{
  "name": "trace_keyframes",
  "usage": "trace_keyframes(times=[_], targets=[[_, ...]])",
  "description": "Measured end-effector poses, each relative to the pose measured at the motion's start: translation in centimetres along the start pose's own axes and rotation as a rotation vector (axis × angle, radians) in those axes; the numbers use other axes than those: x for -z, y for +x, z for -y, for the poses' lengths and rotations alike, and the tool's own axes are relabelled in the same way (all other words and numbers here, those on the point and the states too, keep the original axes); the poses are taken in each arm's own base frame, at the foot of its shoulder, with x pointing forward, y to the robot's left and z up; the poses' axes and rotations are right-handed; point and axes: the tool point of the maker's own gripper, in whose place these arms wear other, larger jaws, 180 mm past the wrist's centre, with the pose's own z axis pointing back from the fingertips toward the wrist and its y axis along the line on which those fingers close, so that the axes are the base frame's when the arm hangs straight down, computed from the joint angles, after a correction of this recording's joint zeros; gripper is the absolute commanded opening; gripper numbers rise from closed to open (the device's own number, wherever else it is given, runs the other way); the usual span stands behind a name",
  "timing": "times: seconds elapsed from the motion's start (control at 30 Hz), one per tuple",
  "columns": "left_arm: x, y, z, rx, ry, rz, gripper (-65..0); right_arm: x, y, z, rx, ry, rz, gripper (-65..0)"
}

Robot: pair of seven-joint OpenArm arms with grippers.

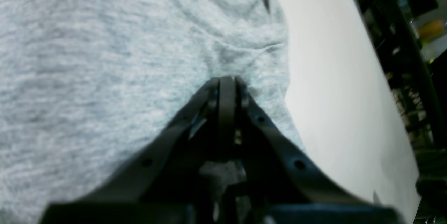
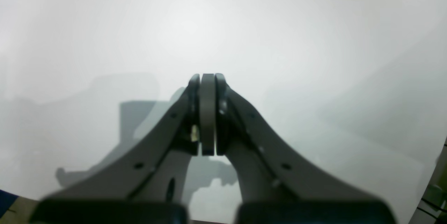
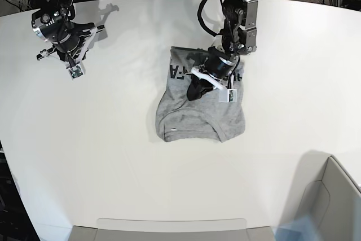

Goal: Fold the T-shirt properly
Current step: 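Push the folded shirt with the left gripper to tidy its edges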

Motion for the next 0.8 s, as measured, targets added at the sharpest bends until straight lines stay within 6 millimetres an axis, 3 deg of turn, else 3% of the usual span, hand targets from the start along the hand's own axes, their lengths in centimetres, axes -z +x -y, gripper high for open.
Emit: trace_keyframes(times=[0.13,0.53,0.67,0.8], targets=[[-0.6,0.2,-2.5,0.033,-0.001,-0.024,-65.0,0.0,0.0,0.0,0.000,-0.001,0.000,-65.0],[-6.4,6.0,-14.9,0.004,0.131,0.081,-65.0,0.1,0.1,-0.3,0.004,0.006,0.004,-65.0],[-7.9,7.1,-17.2,0.031,0.167,0.070,-65.0,0.1,0.2,-0.3,0.005,0.009,0.007,-65.0],[-8.5,7.6,-17.9,0.050,0.187,0.066,-65.0,0.1,0.2,-0.3,0.006,0.008,0.005,-65.0]])
